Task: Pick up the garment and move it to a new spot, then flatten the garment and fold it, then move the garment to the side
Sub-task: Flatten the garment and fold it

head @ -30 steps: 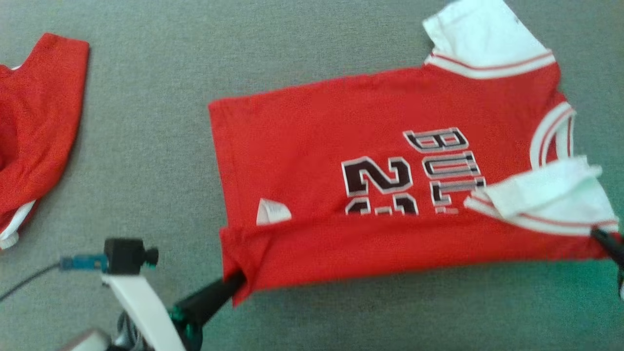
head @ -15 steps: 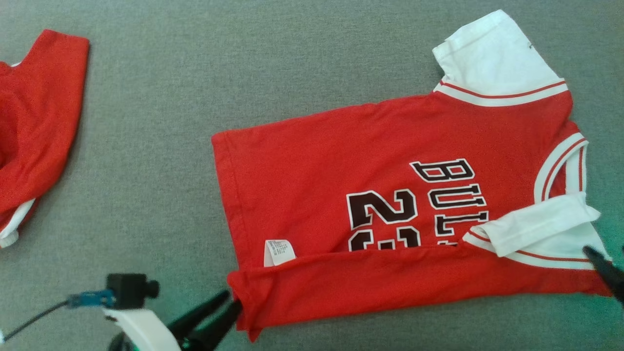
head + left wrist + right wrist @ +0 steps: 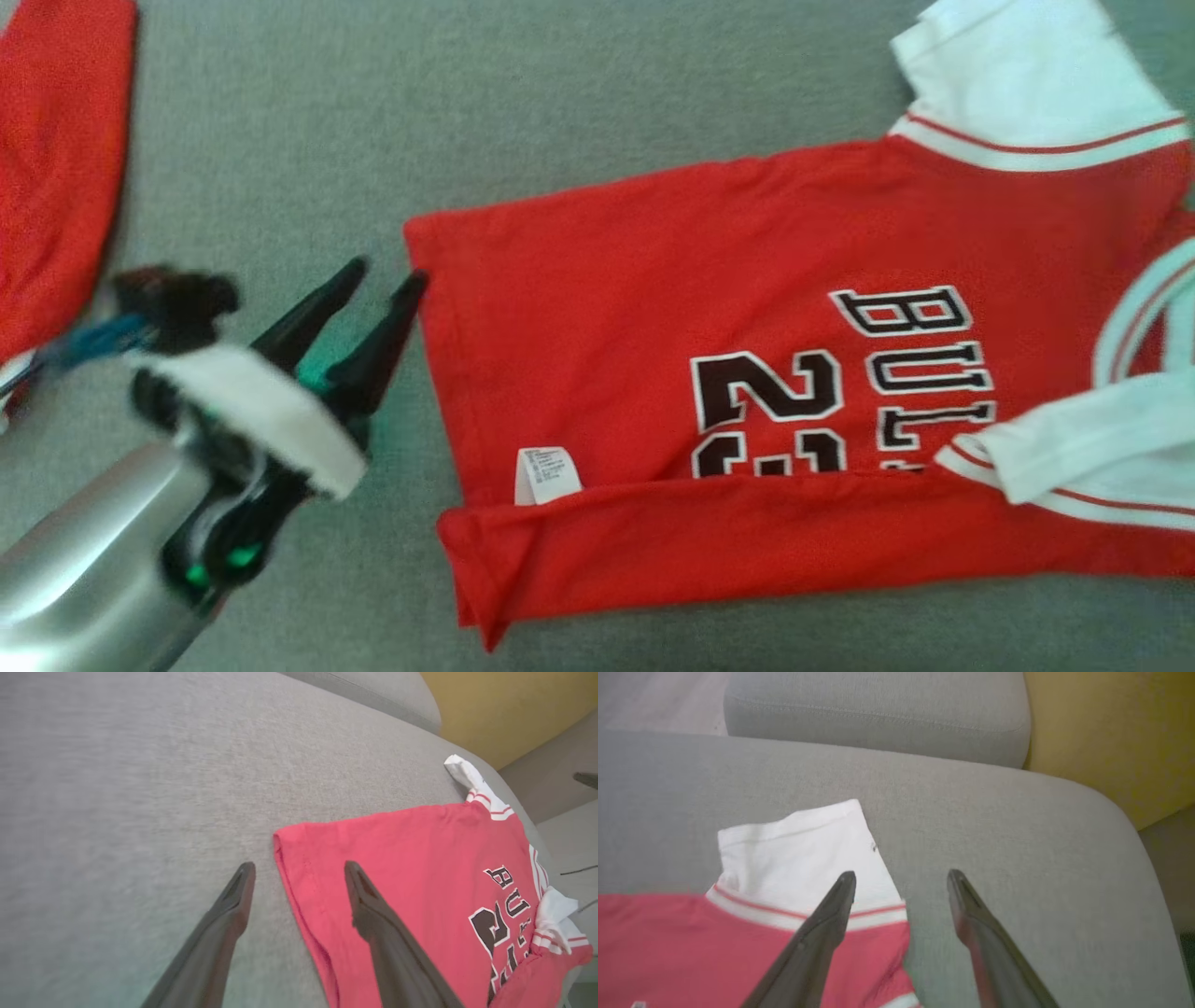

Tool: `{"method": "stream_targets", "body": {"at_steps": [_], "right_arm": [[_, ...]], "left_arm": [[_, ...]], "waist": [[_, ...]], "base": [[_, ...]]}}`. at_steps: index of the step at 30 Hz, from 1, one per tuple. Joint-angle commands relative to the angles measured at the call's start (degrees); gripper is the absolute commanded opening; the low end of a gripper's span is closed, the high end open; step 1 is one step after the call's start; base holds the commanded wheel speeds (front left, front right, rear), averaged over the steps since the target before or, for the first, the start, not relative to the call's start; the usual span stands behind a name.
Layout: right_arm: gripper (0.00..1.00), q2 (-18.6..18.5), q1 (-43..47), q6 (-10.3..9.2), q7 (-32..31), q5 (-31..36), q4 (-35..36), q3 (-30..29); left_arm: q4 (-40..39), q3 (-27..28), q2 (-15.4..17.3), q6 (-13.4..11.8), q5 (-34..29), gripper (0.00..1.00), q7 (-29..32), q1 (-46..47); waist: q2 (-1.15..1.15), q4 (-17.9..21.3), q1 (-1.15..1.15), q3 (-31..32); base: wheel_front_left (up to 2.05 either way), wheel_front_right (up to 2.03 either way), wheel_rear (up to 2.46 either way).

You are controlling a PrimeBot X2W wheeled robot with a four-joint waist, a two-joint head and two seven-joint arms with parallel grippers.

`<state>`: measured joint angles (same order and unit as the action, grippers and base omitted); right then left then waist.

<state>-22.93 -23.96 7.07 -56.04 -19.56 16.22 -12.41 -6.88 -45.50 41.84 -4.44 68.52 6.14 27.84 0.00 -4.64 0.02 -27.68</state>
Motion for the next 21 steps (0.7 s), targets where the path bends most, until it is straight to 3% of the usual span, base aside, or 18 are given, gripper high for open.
{"method": "stream_targets", "body": {"at_steps": [1,6,10,21], "right_arm": [[1.0,-0.83,-5.22,0.42,0.94,3.1,-3.12,2.79],[1.0,-0.02,-14.37,0.42,5.11,7.25,-14.64,6.03],[1.0,0.07,-17.36,0.42,7.74,9.99,-22.39,7.3],[1.0,1.37,-18.1,0.42,5.74,5.29,-27.71,9.61]], "left_arm": [[2.25,0.56,-0.89,1.05,-1.71,1.0,1.81,4.38],[9.11,-1.89,-7.02,3.5,-3.48,1.0,2.97,9.79],[12.82,-3.37,-9.79,5.41,-4.04,1.0,3.27,11.49],[14.97,-5.44,-11.67,8.33,-3.85,1.0,4.86,12.93]], "waist": [[0.0,-3.41,-0.02,-4.1],[0.0,-5.74,-0.02,-5.99],[0.0,-6.5,-0.02,-6.31],[0.0,-6.04,-0.02,-5.88]], "base": [[0.0,0.0,0.0],[0.0,0.0,0.0],[0.0,0.0,0.0],[0.0,0.0,0.0]]}}
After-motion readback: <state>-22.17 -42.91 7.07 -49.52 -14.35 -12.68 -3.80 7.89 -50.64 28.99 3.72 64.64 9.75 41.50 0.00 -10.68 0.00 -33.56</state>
